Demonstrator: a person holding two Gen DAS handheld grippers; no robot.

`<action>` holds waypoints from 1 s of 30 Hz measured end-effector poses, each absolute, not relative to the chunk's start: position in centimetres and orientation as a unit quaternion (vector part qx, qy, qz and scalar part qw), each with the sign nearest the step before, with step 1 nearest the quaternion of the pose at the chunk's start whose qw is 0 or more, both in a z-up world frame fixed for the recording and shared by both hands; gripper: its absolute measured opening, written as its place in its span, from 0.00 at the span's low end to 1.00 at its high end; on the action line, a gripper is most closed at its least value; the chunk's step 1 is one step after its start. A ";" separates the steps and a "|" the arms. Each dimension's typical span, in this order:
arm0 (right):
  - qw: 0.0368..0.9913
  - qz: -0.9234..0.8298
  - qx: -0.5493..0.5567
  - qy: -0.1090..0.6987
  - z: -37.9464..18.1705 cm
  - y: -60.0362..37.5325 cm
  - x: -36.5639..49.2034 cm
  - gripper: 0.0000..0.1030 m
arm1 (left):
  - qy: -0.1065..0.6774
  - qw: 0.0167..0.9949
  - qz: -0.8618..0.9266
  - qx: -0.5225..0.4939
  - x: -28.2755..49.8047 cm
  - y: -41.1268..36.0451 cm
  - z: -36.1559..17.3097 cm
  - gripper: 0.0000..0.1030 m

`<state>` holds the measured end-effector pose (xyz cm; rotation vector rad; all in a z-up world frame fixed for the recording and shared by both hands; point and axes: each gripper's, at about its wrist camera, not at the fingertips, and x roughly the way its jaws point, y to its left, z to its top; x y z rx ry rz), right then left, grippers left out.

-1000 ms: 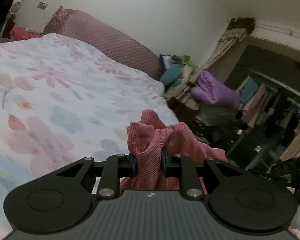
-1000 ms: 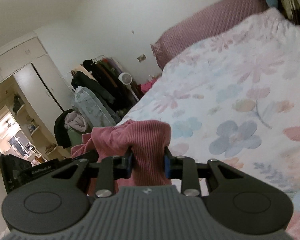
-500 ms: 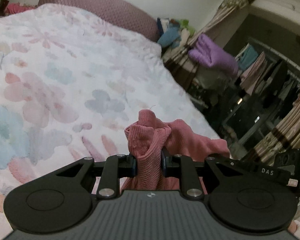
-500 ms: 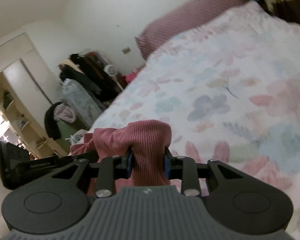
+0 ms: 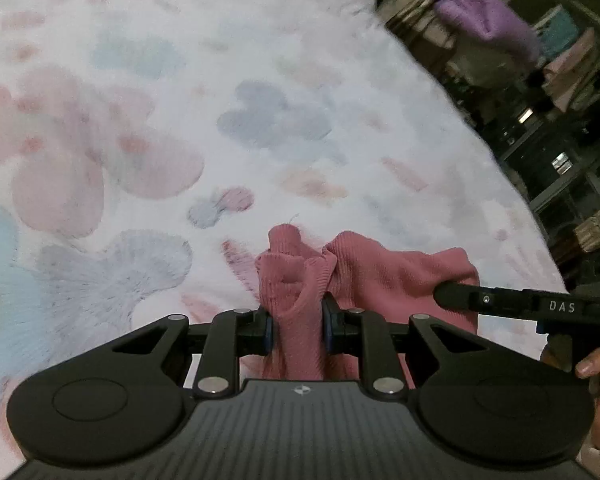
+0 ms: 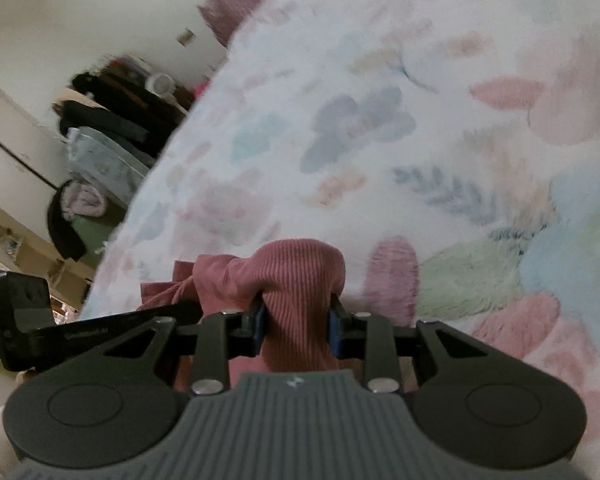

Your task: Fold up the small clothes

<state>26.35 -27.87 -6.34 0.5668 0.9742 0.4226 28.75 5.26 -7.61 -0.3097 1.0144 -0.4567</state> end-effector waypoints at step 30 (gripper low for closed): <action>0.878 0.143 0.067 0.453 -3.4 -24.6 19.9 0.17 | 0.439 0.877 -0.191 -0.023 20.6 2.5 -3.7 0.09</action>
